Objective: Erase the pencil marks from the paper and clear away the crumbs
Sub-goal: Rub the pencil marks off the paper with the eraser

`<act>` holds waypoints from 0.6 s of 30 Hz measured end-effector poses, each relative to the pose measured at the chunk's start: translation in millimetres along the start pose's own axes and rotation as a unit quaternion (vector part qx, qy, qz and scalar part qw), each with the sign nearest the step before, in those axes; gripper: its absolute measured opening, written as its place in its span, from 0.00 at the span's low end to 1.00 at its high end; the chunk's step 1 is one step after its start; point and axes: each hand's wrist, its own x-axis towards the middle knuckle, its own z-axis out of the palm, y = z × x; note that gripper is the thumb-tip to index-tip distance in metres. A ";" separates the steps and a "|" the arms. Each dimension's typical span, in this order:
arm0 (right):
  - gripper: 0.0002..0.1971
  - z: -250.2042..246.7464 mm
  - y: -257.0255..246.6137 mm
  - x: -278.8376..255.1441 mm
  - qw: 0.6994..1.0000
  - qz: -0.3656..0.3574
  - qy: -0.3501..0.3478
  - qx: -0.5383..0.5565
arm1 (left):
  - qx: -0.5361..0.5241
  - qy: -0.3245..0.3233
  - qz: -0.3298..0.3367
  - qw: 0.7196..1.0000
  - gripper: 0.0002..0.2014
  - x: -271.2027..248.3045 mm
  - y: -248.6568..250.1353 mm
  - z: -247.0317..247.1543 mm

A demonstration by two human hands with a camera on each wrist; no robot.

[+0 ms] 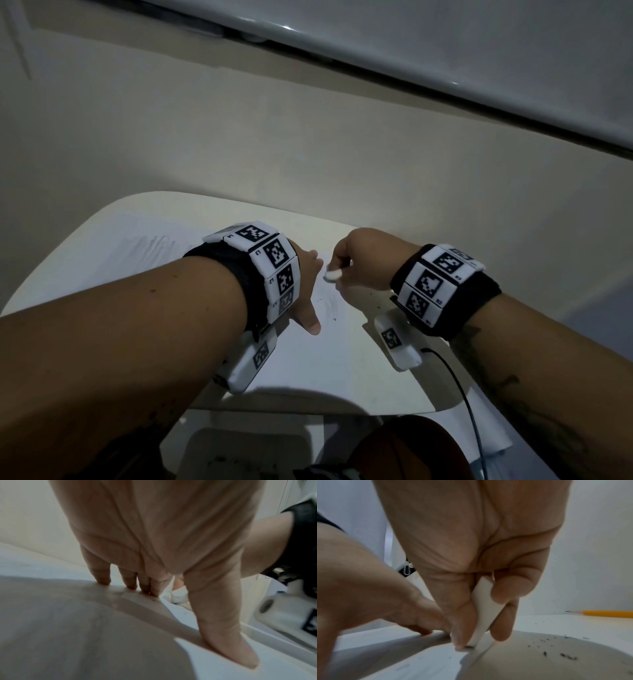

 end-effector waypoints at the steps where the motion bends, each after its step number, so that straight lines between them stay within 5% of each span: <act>1: 0.04 1.3 0.3 -5.5 1.000 -0.010 -0.011 -0.009 | 0.003 -0.001 -0.001 1.000 0.59 0.2 0.7 0.2; 5: 0.04 -1.3 0.4 -20.1 0.997 -0.026 -0.071 0.001 | 0.017 -0.001 -0.001 1.000 0.60 0.1 2.8 -0.6; 11: 0.08 4.6 -0.3 -14.5 0.999 -0.016 0.026 -0.011 | 0.017 0.006 0.000 1.000 0.58 2.2 2.4 4.9; 18: 0.05 6.8 -0.7 -34.8 0.997 -0.028 -0.067 0.012 | 0.027 -0.017 -0.016 0.999 0.60 4.9 6.1 5.8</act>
